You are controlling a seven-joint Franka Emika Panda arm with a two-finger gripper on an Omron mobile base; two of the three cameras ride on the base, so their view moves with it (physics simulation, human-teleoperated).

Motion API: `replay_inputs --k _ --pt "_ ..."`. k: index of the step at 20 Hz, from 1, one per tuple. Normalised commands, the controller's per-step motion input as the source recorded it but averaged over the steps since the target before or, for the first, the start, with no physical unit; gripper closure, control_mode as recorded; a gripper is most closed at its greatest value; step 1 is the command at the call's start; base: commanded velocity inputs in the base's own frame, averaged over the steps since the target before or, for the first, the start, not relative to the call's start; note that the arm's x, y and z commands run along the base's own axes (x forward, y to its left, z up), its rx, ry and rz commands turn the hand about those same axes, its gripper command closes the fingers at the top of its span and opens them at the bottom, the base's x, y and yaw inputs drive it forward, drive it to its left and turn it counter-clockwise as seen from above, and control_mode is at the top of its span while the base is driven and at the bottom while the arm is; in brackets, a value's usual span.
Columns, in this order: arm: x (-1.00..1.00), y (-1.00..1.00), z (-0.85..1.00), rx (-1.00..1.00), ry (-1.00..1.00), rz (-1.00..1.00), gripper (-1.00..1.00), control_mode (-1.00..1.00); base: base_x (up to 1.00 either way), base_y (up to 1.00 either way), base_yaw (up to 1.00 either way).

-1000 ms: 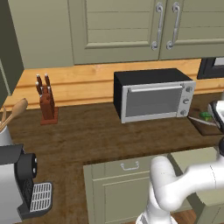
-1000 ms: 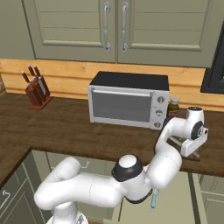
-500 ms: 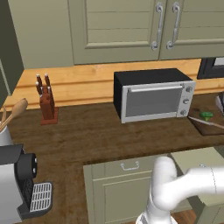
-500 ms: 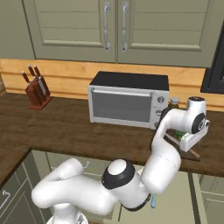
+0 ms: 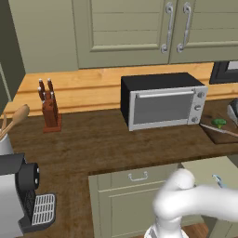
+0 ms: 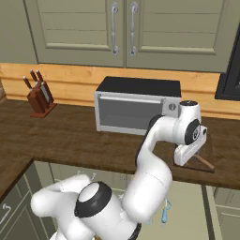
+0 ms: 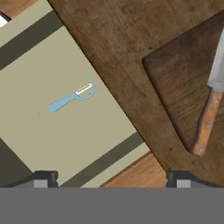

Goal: Place the appropriate cutting tool for cutting the broccoli skin on the cutting board.

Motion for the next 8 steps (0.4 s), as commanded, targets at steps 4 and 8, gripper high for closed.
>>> replay_inputs --k 4,8 --pt "-0.6 1.0 0.26 -0.14 -0.04 0.04 -1.0 -1.0 0.0 0.0 0.0" --pt "-0.32 0.98 0.22 -0.15 -0.05 0.05 -1.0 -1.0 0.0 0.0 0.0"
